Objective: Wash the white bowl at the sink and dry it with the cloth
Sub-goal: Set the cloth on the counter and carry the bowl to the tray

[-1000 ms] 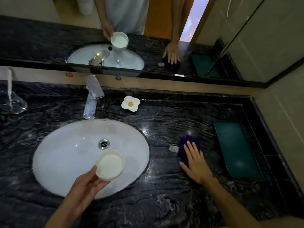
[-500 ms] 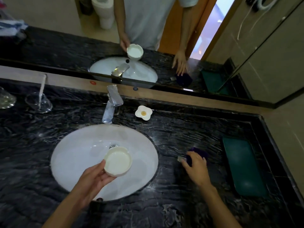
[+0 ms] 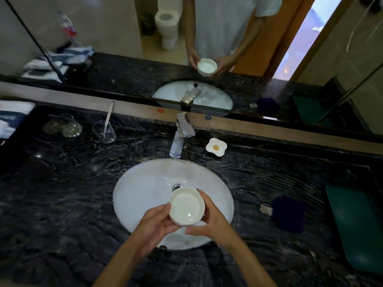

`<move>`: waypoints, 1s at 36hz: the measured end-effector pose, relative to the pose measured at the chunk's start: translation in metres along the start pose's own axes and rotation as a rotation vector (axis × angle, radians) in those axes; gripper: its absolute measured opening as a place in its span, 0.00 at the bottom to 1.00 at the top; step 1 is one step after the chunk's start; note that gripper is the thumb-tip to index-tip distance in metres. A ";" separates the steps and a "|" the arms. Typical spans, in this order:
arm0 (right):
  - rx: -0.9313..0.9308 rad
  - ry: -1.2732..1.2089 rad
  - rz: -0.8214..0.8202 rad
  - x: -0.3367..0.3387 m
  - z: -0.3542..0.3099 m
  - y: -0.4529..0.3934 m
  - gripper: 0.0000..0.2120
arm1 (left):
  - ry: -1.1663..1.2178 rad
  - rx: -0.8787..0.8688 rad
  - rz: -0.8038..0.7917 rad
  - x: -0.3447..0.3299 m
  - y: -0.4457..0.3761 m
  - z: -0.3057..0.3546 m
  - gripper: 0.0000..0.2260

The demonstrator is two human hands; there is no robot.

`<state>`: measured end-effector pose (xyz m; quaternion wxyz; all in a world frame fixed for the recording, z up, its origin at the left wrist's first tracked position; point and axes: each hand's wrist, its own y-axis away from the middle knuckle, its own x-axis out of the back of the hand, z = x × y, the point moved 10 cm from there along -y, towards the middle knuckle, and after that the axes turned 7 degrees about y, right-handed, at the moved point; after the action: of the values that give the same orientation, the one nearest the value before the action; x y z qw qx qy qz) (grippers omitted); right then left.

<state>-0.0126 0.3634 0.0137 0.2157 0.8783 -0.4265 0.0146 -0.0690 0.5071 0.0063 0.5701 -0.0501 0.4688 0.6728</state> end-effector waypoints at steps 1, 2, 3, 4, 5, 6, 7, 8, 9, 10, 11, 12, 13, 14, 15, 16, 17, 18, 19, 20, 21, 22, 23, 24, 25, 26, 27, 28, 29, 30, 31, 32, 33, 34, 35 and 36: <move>0.005 0.006 0.012 -0.001 -0.001 0.000 0.55 | -0.004 -0.002 -0.007 -0.001 0.002 0.001 0.18; 0.014 0.014 0.026 0.000 -0.003 0.000 0.55 | -0.009 -0.004 -0.012 -0.002 0.003 0.001 0.19; 0.027 0.026 0.040 0.000 -0.005 -0.001 0.54 | -0.016 -0.006 -0.017 -0.002 0.005 0.001 0.19; 0.040 0.041 0.053 0.001 -0.007 0.000 0.52 | -0.027 -0.010 -0.021 -0.003 0.006 0.002 0.20; 0.051 0.056 0.065 0.001 -0.009 0.000 0.51 | -0.041 -0.018 -0.023 -0.003 0.007 0.002 0.21; 0.058 0.068 0.075 0.002 -0.011 0.001 0.50 | -0.054 -0.026 -0.025 -0.004 0.008 0.002 0.22; 0.060 0.074 0.085 0.004 -0.012 0.002 0.50 | -0.066 -0.033 -0.026 -0.005 0.009 0.003 0.24; 0.059 0.076 0.096 0.005 -0.012 0.003 0.50 | -0.073 -0.041 -0.029 -0.007 0.010 0.004 0.26; 0.059 0.075 0.108 0.008 -0.013 0.004 0.49 | -0.072 -0.045 -0.031 -0.009 0.010 0.005 0.28; 0.060 0.073 0.117 0.010 -0.013 0.005 0.49 | -0.061 -0.042 -0.037 -0.009 0.010 0.005 0.30; 0.062 0.071 0.124 0.011 -0.013 0.007 0.49 | -0.060 -0.038 -0.053 -0.010 0.010 0.005 0.31; 0.063 0.070 0.126 0.013 -0.014 0.008 0.49 | -0.088 -0.038 -0.081 -0.013 0.009 0.006 0.32; 0.065 0.070 0.126 0.014 -0.014 0.009 0.49 | -0.145 -0.041 -0.111 -0.016 0.009 0.007 0.33; 0.068 0.069 0.124 0.016 -0.015 0.011 0.49 | -0.213 -0.047 -0.135 -0.019 0.009 0.007 0.35; 0.073 0.066 0.122 0.017 -0.016 0.012 0.49 | -0.278 -0.055 -0.152 -0.021 0.009 0.008 0.38; 0.078 0.062 0.119 0.019 -0.017 0.013 0.49 | -0.331 -0.060 -0.163 -0.023 0.009 0.009 0.40; 0.082 0.056 0.116 0.020 -0.018 0.013 0.48 | -0.368 -0.060 -0.168 -0.024 0.009 0.009 0.43; 0.088 0.050 0.113 0.021 -0.019 0.014 0.48 | -0.393 -0.056 -0.170 -0.025 0.009 0.009 0.44; 0.094 0.047 0.111 0.022 -0.021 0.015 0.48 | -0.417 -0.055 -0.168 -0.026 0.009 0.009 0.46; 0.099 0.043 0.110 0.023 -0.022 0.017 0.48 | -0.441 -0.057 -0.159 -0.026 0.009 0.009 0.46; 0.103 0.041 0.111 0.024 -0.023 0.018 0.48 | -0.461 -0.064 -0.144 -0.026 0.010 0.009 0.47; 0.106 0.036 0.110 0.024 -0.024 0.019 0.48 | -0.478 -0.076 -0.127 -0.027 0.010 0.009 0.47; 0.109 0.031 0.108 0.025 -0.024 0.021 0.48 | -0.491 -0.092 -0.111 -0.028 0.010 0.009 0.46; 0.109 0.025 0.105 0.025 -0.023 0.023 0.48 | -0.504 -0.111 -0.095 -0.029 0.010 0.008 0.46; 0.111 0.021 0.102 0.025 -0.023 0.024 0.48 | -0.514 -0.128 -0.078 -0.029 0.011 0.008 0.46; 0.114 0.018 0.100 0.025 -0.023 0.026 0.47 | -0.516 -0.138 -0.066 -0.029 0.011 0.006 0.46; 0.119 0.017 0.102 0.025 -0.023 0.028 0.47 | -0.513 -0.142 -0.060 -0.029 0.012 0.004 0.47; 0.121 0.016 0.105 0.025 -0.023 0.030 0.46 | -0.509 -0.142 -0.056 -0.029 0.012 0.002 0.47; 0.124 0.014 0.107 0.026 -0.024 0.032 0.46 | -0.506 -0.141 -0.052 -0.029 0.013 0.000 0.48; 0.126 0.009 0.109 0.026 -0.024 0.035 0.46 | -0.503 -0.138 -0.051 -0.030 0.014 -0.002 0.48; 0.130 0.002 0.113 0.027 -0.025 0.038 0.46 | -0.499 -0.134 -0.058 -0.031 0.014 -0.003 0.48; 0.133 -0.008 0.119 0.028 -0.026 0.040 0.46 | -0.495 -0.131 -0.069 -0.034 0.015 -0.004 0.48; 0.133 -0.018 0.129 0.029 -0.027 0.043 0.46 | -0.495 -0.128 -0.082 -0.036 0.015 -0.005 0.48; 0.133 -0.030 0.139 0.030 -0.027 0.045 0.46 | -0.501 -0.128 -0.096 -0.039 0.015 -0.005 0.47; 0.133 -0.041 0.149 0.031 -0.027 0.048 0.46 | -0.511 -0.130 -0.112 -0.042 0.015 -0.005 0.47; 0.129 -0.053 0.159 0.031 -0.027 0.050 0.46 | -0.521 -0.130 -0.130 -0.045 0.015 -0.006 0.46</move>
<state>-0.0263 0.3239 0.0628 0.1455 0.8539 -0.4984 0.0359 -0.0684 0.4721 0.0383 0.7091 0.0580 0.2581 0.6536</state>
